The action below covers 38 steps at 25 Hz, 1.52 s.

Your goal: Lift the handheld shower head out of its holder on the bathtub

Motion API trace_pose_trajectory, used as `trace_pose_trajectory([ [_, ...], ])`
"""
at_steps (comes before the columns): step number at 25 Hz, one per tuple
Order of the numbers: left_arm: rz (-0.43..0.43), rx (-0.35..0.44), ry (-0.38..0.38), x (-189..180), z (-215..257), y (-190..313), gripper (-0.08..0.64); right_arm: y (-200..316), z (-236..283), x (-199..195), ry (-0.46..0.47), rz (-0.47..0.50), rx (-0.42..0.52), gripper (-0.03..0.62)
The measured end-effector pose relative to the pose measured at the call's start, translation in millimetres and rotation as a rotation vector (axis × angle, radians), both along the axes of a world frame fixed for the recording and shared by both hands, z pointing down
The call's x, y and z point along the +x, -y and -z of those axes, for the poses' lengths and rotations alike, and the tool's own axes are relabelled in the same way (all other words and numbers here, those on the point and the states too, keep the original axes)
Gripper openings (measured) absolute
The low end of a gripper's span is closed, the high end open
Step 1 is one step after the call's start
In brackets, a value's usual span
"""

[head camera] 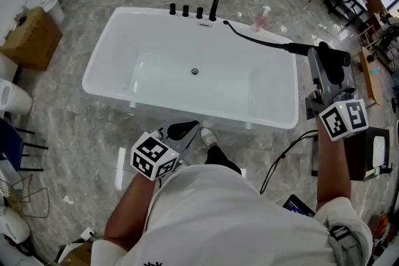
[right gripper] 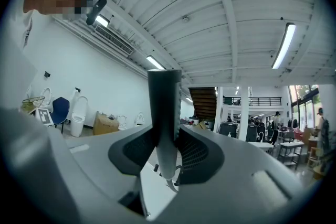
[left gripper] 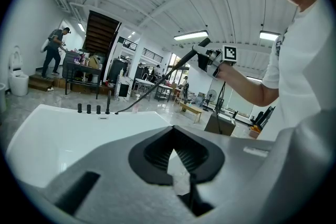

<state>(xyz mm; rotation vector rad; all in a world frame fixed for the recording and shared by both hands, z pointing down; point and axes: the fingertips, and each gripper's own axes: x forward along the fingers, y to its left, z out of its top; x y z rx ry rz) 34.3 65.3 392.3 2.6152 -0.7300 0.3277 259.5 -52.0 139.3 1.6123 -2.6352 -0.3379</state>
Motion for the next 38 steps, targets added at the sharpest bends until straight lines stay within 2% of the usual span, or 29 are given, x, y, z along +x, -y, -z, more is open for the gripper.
trace_pose_trajectory([
  [21,0.004,0.006,0.007,0.0,2.9,-3.9,0.008,-6.1,3.4,3.3,-0.003,-0.006,0.005,0.146],
  [38,-0.013,0.01,0.015,2.0,9.5,-2.8,0.008,-4.4,-3.3,7.0,0.01,-0.014,-0.025,0.146],
])
